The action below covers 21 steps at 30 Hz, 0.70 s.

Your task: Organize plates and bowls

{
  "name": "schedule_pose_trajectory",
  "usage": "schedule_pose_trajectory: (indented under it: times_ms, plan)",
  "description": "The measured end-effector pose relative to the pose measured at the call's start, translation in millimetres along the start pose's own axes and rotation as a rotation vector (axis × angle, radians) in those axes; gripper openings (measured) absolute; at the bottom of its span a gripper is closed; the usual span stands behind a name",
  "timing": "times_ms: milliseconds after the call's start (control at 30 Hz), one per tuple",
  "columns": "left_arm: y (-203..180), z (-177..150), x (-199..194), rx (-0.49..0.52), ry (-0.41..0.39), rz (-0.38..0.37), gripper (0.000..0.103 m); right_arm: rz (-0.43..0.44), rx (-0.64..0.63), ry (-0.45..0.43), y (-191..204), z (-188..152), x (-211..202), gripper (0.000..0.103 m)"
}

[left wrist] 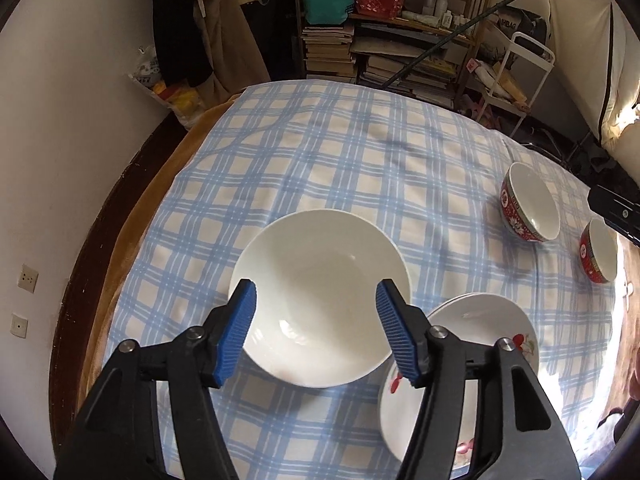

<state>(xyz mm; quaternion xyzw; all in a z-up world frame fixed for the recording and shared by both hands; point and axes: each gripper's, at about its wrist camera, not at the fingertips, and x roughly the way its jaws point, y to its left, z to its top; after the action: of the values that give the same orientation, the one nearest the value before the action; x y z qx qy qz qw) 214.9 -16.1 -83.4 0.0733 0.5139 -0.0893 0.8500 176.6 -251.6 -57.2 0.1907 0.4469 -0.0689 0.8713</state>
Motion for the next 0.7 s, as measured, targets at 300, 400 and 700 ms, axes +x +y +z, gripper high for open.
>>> schedule_pose_trajectory:
  times_ms: [300, 400, 700]
  plan:
    - [-50.9, 32.5, 5.6, 0.05, -0.007, -0.044, 0.085, -0.061, 0.015, -0.042, -51.1, 21.4, -10.2, 0.103]
    - [-65.9, 44.7, 9.6, 0.045, -0.012, -0.07, 0.085, -0.067, 0.032, -0.038, -66.7, 26.0, -3.7, 0.103]
    - [-121.3, 72.4, 37.1, 0.126, -0.002, -0.111, 0.085, -0.077, 0.024, -0.006, -99.6, 32.6, 26.4, 0.103]
